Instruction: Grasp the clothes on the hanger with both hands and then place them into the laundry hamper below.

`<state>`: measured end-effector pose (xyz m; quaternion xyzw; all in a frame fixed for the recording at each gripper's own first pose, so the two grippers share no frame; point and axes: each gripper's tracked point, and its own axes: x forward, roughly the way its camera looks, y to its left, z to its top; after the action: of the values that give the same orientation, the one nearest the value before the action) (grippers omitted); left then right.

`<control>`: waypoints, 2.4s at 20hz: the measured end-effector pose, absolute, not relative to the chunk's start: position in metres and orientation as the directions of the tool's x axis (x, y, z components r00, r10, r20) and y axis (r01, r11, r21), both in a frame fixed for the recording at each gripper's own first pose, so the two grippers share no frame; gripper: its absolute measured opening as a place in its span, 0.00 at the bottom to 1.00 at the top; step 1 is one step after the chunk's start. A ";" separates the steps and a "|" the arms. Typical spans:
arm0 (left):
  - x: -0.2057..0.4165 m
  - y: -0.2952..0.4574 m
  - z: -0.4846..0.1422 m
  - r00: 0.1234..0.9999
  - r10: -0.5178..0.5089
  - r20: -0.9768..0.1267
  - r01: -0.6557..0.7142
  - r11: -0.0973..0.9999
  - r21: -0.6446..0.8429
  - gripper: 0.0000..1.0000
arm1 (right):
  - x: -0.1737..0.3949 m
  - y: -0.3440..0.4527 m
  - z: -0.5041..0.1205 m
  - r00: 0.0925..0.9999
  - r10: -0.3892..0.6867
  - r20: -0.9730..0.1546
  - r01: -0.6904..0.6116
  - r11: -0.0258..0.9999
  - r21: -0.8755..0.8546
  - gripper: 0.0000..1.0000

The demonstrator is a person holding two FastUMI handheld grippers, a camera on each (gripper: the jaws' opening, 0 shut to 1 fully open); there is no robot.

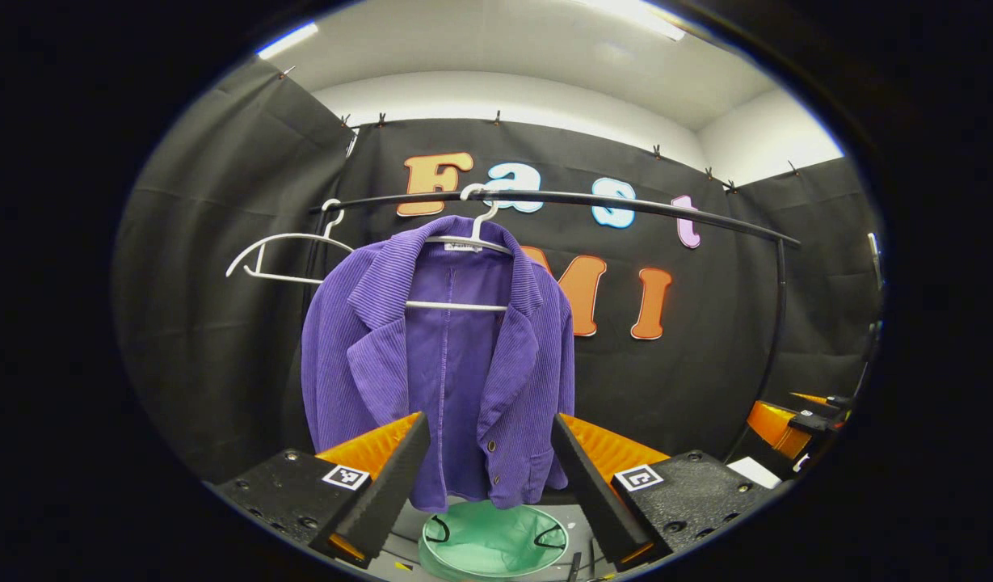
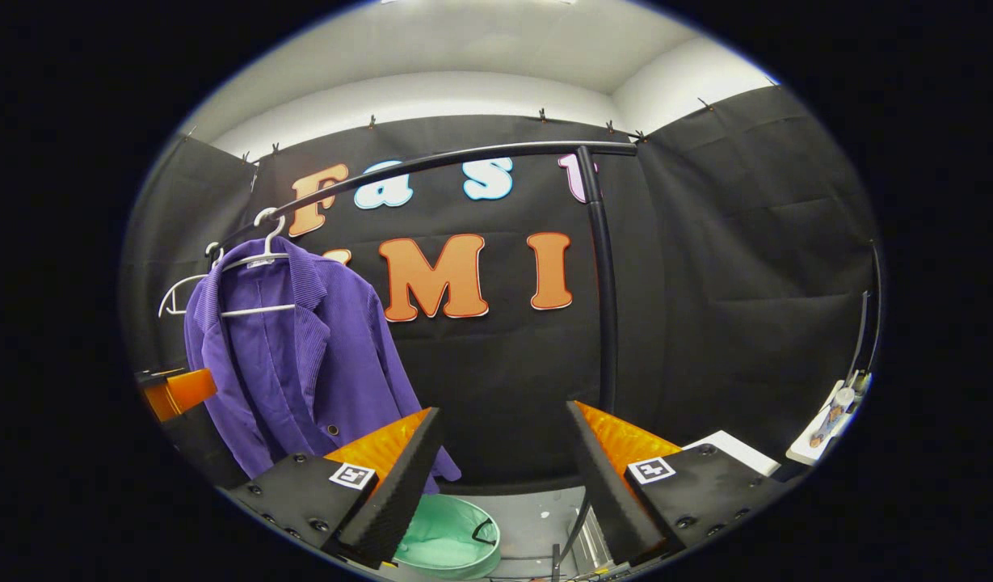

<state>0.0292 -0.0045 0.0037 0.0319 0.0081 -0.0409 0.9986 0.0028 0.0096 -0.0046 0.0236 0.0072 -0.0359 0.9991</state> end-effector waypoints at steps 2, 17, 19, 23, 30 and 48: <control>0.034 -0.004 0.001 0.995 -0.092 -0.029 0.094 0.994 0.061 0.95 | 0.003 0.010 -0.006 0.996 -0.085 -0.018 0.086 0.995 0.052 0.98; 0.069 0.075 -0.004 0.997 0.067 -0.035 -0.063 0.993 0.105 0.92 | 0.050 0.126 -0.011 0.994 0.100 -0.042 -0.097 0.993 0.064 0.95; 0.080 0.085 -0.002 0.995 0.095 -0.019 -0.092 0.988 0.123 0.92 | 0.058 0.147 -0.010 0.989 0.145 -0.040 -0.142 0.988 0.066 0.90; 0.103 0.101 -0.002 0.993 0.120 -0.008 -0.118 0.985 0.128 0.92 | 0.083 0.189 -0.007 0.973 0.228 -0.044 -0.225 0.972 0.068 0.92; 0.140 0.122 0.009 0.988 0.156 0.016 -0.157 0.979 0.129 0.92 | 0.132 0.257 0.005 0.939 0.340 -0.041 -0.337 0.939 0.073 0.90; 0.189 0.139 0.011 0.984 0.176 0.030 -0.178 0.967 0.184 0.22 | 0.236 0.350 -0.010 0.858 0.500 -0.118 -0.489 0.865 0.108 0.48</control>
<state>0.1885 0.1389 0.0109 0.0935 -0.0069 0.0894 0.9916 0.2358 0.3500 -0.0100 0.0369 0.0712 0.2568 0.9631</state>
